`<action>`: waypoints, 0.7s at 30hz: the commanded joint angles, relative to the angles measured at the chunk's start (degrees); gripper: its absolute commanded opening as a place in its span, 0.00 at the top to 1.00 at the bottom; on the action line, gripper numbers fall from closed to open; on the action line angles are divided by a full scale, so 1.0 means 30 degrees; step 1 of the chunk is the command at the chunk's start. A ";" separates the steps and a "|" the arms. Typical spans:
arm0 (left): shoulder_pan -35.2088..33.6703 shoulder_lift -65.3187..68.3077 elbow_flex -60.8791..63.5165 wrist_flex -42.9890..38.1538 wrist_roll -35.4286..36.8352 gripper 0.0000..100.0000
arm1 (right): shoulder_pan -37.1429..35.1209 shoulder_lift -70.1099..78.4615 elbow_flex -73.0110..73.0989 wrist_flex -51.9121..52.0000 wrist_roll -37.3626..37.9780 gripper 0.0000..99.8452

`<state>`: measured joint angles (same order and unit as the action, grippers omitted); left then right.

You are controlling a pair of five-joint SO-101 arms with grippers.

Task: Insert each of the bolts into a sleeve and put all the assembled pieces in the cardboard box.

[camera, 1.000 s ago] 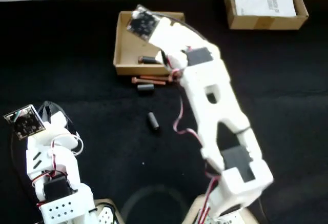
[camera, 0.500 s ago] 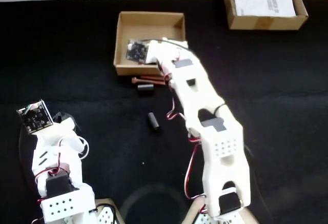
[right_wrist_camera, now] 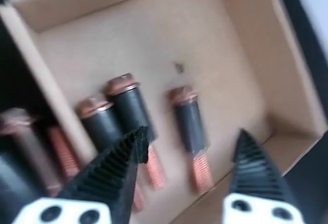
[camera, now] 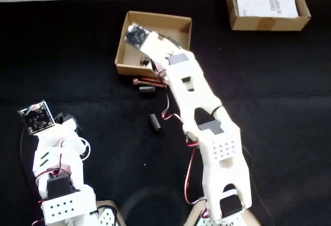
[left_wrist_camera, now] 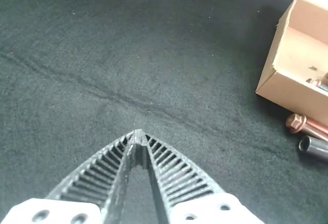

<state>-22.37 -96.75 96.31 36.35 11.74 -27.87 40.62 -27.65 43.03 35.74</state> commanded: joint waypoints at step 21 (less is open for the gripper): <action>0.0308 0.0513 0.0425 -0.0352 -0.0117 0.99 | -0.2212 -0.7810 -0.4615 1.9385 -1.5062 0.73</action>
<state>-22.37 -95.52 96.31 36.26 11.74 -32.88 21.45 -43.30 100.18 -5.23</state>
